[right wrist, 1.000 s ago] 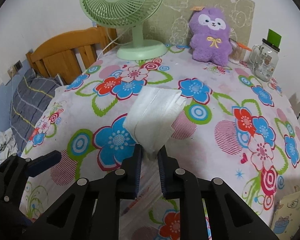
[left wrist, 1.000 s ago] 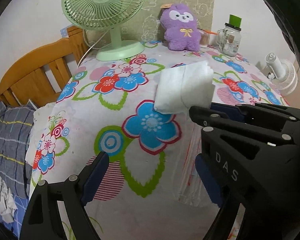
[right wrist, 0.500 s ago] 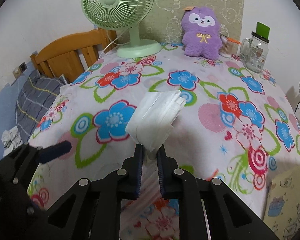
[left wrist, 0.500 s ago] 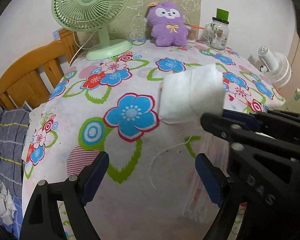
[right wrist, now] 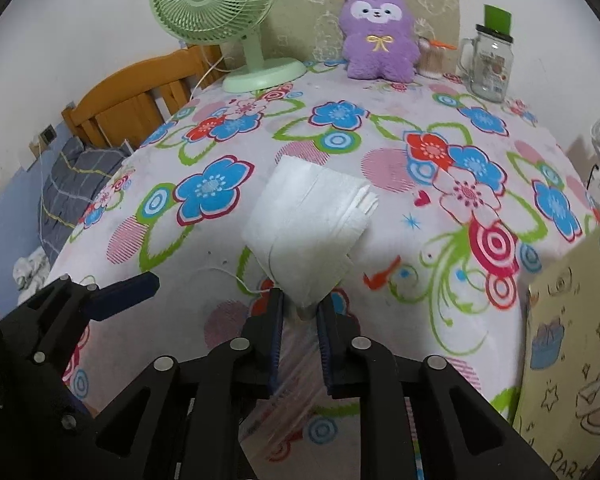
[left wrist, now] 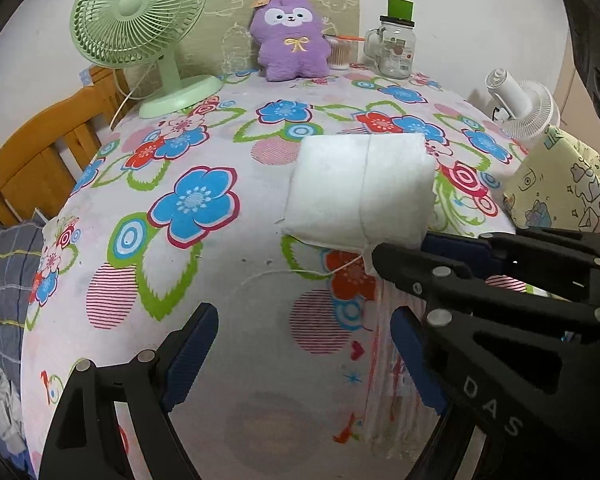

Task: Organize soft objects
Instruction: 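Lower the white cloth back onto the table and open the right gripper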

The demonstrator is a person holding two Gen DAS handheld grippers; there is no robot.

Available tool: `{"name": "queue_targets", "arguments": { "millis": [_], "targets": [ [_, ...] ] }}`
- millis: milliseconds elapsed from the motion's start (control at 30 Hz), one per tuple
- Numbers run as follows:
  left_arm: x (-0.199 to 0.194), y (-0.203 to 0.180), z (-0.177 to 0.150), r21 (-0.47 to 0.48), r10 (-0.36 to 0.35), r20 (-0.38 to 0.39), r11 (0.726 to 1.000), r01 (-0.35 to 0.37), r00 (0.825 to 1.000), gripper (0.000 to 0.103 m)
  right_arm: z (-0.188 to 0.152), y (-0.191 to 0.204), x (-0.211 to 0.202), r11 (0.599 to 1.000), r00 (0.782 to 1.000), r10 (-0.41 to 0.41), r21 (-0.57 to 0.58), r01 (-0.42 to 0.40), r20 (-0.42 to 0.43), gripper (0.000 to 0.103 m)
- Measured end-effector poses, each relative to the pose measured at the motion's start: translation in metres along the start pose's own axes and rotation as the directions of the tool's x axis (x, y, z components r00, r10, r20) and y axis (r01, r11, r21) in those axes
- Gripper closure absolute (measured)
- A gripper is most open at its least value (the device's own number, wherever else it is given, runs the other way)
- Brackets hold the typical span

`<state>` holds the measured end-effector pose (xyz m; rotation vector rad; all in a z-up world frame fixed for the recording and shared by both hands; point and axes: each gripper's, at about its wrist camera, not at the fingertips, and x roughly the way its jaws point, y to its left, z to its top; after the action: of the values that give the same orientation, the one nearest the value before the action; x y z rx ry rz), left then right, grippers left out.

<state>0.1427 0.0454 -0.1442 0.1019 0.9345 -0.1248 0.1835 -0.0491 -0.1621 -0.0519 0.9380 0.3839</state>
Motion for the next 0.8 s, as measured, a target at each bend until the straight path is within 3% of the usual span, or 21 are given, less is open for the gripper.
{"name": "queue_targets", "arguments": {
  "millis": [33,100,167,533,567,600,633,733,800],
  "targets": [
    [-0.001,-0.002,0.0,0.001,0.001,0.001,1.0,-0.001,1.0,0.014,-0.002,-0.002,-0.002,1.0,1.0,0.003,0.006,-0.003,-0.001,0.072],
    [-0.002,-0.007,-0.001,0.008,0.009,0.004,1.0,-0.009,1.0,0.014,-0.005,-0.005,-0.006,1.0,1.0,0.003,0.016,-0.003,0.003,0.047],
    [-0.004,-0.012,-0.002,0.016,0.014,0.006,1.0,-0.014,1.0,0.014,-0.009,-0.008,-0.013,1.0,1.0,-0.002,0.022,0.001,0.025,0.038],
    [-0.009,-0.036,-0.009,0.052,-0.003,0.01,0.999,0.003,1.0,0.014,-0.024,-0.024,-0.031,0.997,0.998,-0.04,0.067,0.038,0.039,0.03],
    [-0.01,-0.038,-0.011,0.052,-0.009,0.012,0.999,0.008,1.0,0.018,-0.026,-0.026,-0.033,0.997,0.998,-0.044,0.071,0.041,0.041,0.03],
    [-0.011,-0.04,-0.012,0.052,-0.018,0.014,0.999,0.017,1.0,0.032,-0.027,-0.027,-0.034,0.996,0.998,-0.045,0.074,0.042,0.043,0.03],
    [-0.011,-0.042,-0.014,0.055,-0.039,0.014,0.998,0.038,0.999,0.038,-0.028,-0.029,-0.034,0.996,0.998,-0.046,0.077,0.043,0.043,0.03],
    [-0.014,-0.05,-0.018,0.084,-0.097,0.018,0.992,0.095,0.995,0.069,-0.029,-0.032,-0.034,0.995,0.998,-0.05,0.089,0.046,0.039,0.03],
    [-0.016,-0.054,-0.018,0.096,-0.111,0.013,0.989,0.109,0.994,0.081,-0.03,-0.035,-0.034,0.994,0.998,-0.053,0.098,0.049,0.037,0.03]
  ]
}}
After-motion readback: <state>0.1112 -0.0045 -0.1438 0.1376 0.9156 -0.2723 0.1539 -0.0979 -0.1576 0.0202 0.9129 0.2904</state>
